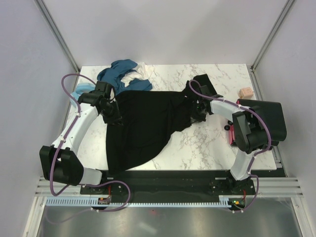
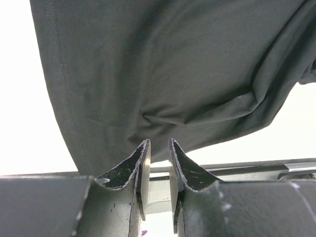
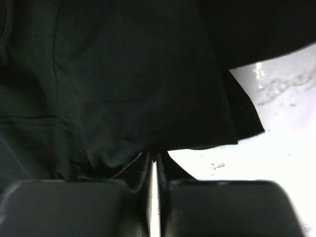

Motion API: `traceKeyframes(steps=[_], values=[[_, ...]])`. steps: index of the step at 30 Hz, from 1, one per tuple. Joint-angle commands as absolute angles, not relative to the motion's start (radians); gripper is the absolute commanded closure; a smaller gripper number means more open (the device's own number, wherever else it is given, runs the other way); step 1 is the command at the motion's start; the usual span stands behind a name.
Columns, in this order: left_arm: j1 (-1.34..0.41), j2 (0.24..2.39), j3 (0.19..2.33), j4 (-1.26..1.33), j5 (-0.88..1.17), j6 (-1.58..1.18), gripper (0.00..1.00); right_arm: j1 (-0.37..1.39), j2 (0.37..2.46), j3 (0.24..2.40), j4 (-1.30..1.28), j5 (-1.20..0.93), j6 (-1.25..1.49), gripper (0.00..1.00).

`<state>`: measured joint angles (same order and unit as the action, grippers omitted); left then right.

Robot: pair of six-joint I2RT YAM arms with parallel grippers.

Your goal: Fold and stack the t-shirts

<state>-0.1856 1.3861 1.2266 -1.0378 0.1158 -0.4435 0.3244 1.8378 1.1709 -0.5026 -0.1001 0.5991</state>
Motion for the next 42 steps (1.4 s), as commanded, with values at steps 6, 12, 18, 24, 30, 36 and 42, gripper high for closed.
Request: traceKeyframes(steps=[6,12,18,24,30,36,42], values=[[-0.189,1.399,1.243,-1.017,0.130,-0.443,0.72,0.328,1.772,1.207,-0.524,-0.077,0.589,1.00],[-0.189,1.416,1.246,-1.005,0.146,-0.449,0.72,0.328,1.593,1.276,-0.724,0.074,0.569,1.00],[-0.190,1.425,1.285,-1.000,0.166,-0.451,0.73,0.328,1.471,1.279,-0.897,0.078,0.606,1.00],[-0.190,1.402,1.310,-1.006,0.179,-0.445,0.72,0.328,1.327,1.249,-1.055,0.074,0.658,1.00],[-0.192,1.376,1.293,-1.006,0.189,-0.423,0.72,0.328,1.174,1.256,-1.202,0.087,0.715,1.00],[-0.192,1.355,1.289,-1.008,0.195,-0.402,0.72,0.328,1.045,1.256,-1.347,0.051,0.801,1.00],[-0.195,1.339,1.284,-1.005,0.207,-0.400,0.72,0.328,0.894,1.190,-1.453,0.035,0.896,1.00]])
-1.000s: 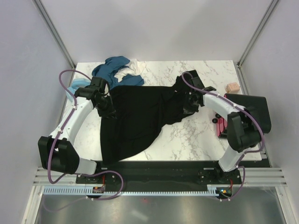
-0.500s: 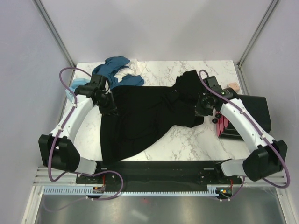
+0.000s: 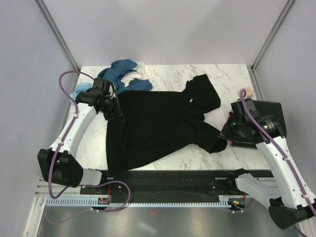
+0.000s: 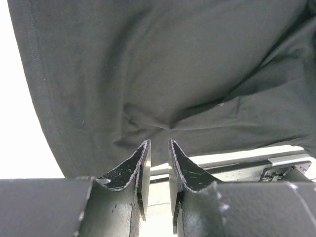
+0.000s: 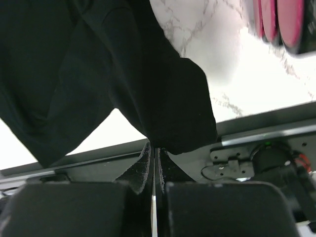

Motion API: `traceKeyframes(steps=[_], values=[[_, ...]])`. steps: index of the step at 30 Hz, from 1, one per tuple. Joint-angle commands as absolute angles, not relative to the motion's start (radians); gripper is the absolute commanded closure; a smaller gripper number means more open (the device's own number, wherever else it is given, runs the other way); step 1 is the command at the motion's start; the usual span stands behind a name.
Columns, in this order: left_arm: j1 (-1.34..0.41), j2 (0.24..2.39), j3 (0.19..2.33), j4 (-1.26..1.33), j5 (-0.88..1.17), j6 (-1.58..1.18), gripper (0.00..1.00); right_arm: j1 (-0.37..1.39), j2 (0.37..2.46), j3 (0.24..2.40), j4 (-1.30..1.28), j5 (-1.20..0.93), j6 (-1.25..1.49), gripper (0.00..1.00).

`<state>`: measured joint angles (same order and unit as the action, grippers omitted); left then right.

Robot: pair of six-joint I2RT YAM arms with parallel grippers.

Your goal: Fold and stack the t-shirts

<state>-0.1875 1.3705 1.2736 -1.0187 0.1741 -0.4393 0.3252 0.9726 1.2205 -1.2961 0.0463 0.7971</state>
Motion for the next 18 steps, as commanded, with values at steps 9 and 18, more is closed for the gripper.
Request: traceKeyframes(steps=[9,18], values=[[-0.204,1.305,1.312,-1.017,0.215,-0.416,0.72,0.328,0.723,1.094,-1.459,-0.072,1.052,1.00],[-0.219,1.292,1.327,-1.029,0.204,-0.419,0.71,0.328,0.753,1.147,-1.459,0.135,0.937,1.00]])
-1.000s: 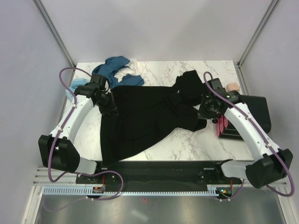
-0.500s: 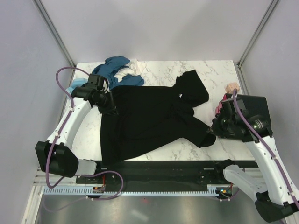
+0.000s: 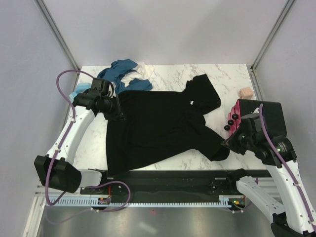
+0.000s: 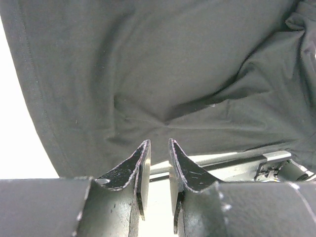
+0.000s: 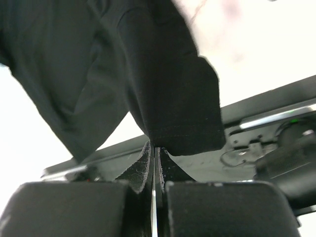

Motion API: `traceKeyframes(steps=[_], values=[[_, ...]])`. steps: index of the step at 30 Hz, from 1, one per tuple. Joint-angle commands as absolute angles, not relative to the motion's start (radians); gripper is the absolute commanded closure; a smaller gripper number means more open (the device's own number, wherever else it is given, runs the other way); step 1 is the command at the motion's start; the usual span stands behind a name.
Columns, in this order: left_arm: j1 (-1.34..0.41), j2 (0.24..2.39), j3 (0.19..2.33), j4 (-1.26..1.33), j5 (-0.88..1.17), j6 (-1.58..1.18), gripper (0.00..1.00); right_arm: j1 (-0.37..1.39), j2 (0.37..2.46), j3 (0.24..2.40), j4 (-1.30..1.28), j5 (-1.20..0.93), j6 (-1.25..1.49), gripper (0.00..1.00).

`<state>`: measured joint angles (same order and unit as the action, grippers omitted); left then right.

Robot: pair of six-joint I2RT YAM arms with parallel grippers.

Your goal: Fold and stack the t-shirts

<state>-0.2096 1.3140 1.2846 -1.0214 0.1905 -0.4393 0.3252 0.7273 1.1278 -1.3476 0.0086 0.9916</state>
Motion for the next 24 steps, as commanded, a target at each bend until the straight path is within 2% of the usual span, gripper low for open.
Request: traceKeyframes(steps=[1,8,13,15,20,24], values=[[-0.221,1.293,1.336,-1.038,0.196,-0.417,0.71,0.328,0.747,1.138,-1.460,0.164,0.931,1.00],[-0.222,1.310,1.381,-1.074,0.164,-0.411,0.71,0.328,0.591,0.966,-1.460,0.247,1.115,1.00],[-0.230,1.333,1.394,-1.072,0.161,-0.413,0.72,0.328,0.643,0.976,-1.460,0.250,1.112,1.00],[-0.233,1.341,1.400,-1.071,0.158,-0.414,0.72,0.327,0.672,0.989,-1.459,0.279,1.091,0.86],[-0.233,1.365,1.410,-1.072,0.155,-0.411,0.72,0.328,0.739,1.110,-1.437,0.387,1.003,0.66],[-0.235,1.379,1.405,-1.066,0.156,-0.411,0.72,0.328,0.807,1.170,-1.324,0.361,0.910,0.66]])
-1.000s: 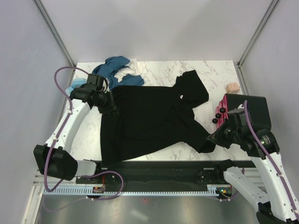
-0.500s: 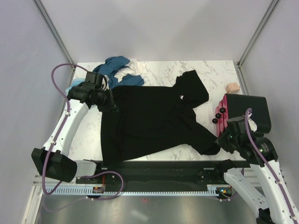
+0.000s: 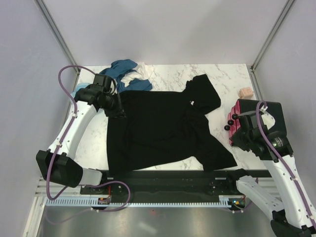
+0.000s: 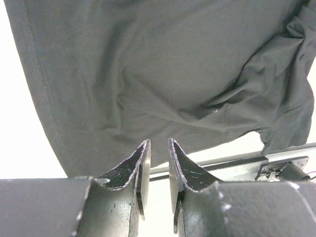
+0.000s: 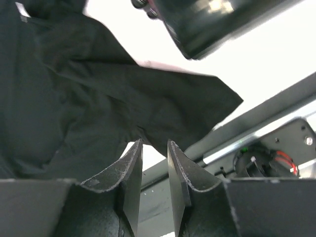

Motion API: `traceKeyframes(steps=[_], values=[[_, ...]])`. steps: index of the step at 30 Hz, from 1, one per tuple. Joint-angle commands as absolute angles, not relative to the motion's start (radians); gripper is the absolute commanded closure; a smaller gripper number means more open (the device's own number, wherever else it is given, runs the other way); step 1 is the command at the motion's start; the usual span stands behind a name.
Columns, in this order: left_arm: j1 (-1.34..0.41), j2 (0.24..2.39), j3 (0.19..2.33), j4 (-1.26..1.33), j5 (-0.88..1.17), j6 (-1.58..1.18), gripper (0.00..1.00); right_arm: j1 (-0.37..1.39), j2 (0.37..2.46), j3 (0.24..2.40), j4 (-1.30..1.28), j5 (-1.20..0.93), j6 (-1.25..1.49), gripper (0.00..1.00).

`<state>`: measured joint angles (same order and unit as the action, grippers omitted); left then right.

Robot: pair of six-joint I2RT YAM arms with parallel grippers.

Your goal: Fold and stack the t-shirts

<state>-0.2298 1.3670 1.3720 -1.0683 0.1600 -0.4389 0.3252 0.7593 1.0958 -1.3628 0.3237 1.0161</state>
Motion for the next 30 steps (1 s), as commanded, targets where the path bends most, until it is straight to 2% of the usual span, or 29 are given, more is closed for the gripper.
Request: traceKeyframes(steps=[1,6,10,13,16,21,23,25,26,27,28,29,30], values=[[-0.236,1.382,1.405,-1.062,0.156,-0.411,0.72,0.328,0.836,1.173,-1.290,0.351,0.882,0.66],[-0.244,1.403,1.407,-1.034,0.146,-0.420,0.71,0.328,1.052,1.224,-1.065,0.327,0.674,0.67],[-0.247,1.428,1.423,-1.011,0.111,-0.446,0.69,0.304,1.340,1.377,-0.936,0.365,0.534,0.59],[-0.247,1.445,1.443,-1.002,0.097,-0.471,0.69,0.203,1.548,1.494,-0.870,0.243,0.506,0.59],[-0.247,1.453,1.459,-0.988,0.084,-0.485,0.69,0.184,1.749,1.656,-0.851,0.215,0.465,0.60],[-0.247,1.494,1.462,-0.963,0.038,-0.488,0.69,0.183,2.029,1.885,-0.880,0.150,0.391,0.66],[-0.247,1.540,1.473,-0.954,0.028,-0.483,0.69,0.184,2.104,1.905,-0.879,0.141,0.368,0.73],[-0.247,1.581,1.494,-0.936,0.011,-0.486,0.69,0.186,2.147,1.911,-0.851,0.126,0.360,0.74],[-0.247,1.603,1.503,-0.928,0.008,-0.486,0.69,0.186,2.166,1.923,-0.859,0.106,0.362,0.81],[-0.245,1.658,1.529,-0.920,0.002,-0.489,0.70,0.186,2.193,1.931,-0.862,0.092,0.364,0.85],[-0.245,1.689,1.546,-0.917,0.003,-0.494,0.74,0.187,2.201,1.933,-0.862,0.086,0.365,1.00],[-0.245,1.718,1.568,-0.919,0.003,-0.495,0.92,0.187,2.204,1.928,-0.848,0.086,0.362,1.00],[-0.245,1.780,1.613,-0.919,0.003,-0.503,0.98,0.190,2.210,1.928,-0.845,0.087,0.359,1.00]])
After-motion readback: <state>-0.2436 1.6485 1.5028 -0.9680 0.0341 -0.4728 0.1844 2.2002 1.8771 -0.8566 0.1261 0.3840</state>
